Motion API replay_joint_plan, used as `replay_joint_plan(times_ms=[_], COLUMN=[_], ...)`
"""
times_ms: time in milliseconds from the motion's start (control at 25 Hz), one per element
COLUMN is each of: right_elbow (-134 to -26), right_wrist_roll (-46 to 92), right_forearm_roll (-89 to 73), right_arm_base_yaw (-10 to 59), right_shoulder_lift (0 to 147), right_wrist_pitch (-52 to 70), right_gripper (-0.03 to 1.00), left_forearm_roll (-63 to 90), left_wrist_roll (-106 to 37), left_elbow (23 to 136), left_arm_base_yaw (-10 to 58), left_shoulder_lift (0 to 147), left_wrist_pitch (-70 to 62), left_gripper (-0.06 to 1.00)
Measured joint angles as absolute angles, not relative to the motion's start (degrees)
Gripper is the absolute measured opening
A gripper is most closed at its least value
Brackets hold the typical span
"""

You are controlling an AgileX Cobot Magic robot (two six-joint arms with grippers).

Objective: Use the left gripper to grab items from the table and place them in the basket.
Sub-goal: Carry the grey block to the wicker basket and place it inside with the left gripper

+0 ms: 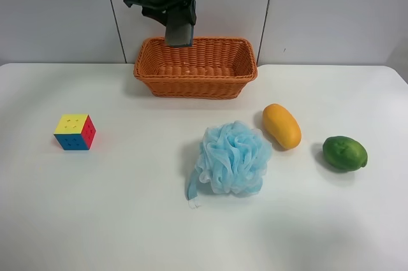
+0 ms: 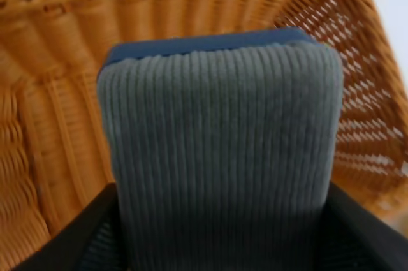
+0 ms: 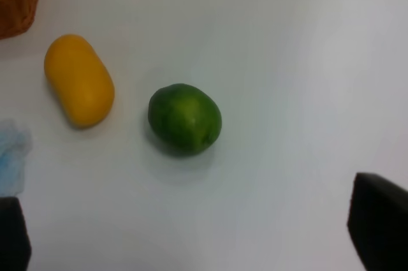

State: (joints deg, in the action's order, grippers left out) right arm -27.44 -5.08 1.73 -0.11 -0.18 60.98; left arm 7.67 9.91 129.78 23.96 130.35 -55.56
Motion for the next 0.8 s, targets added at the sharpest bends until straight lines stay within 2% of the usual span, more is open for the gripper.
replay_joint_plan(times_ms=[200, 720, 760, 800], right_elbow=[-27.4, -27.4, -27.4, -27.4], right_wrist_roll=[-5.1, -5.1, -5.1, -5.1], right_forearm_roll=[1.7, 1.7, 1.7, 1.7], right_arm_base_yaw=[-0.1, -0.1, -0.1, -0.1], right_shoulder_lift=[-0.2, -0.2, -0.2, -0.2], right_wrist_pitch=[61.0, 61.0, 61.0, 61.0], right_gripper=[0.99, 0.99, 0.99, 0.99], left_forearm_roll=[7.3, 9.5, 10.4, 10.9], left_wrist_roll=[7.7, 6.2, 5.9, 5.6], left_elbow=[129.8, 129.8, 129.8, 129.8], left_arm_base_yaw=[22.7, 22.2, 22.2, 22.1], left_shoulder_lift=[135.6, 141.0, 141.0, 141.0], left_wrist_pitch=[-50.6, -50.3, -50.2, -50.2], left_gripper=[0.55, 0.55, 0.58, 0.68])
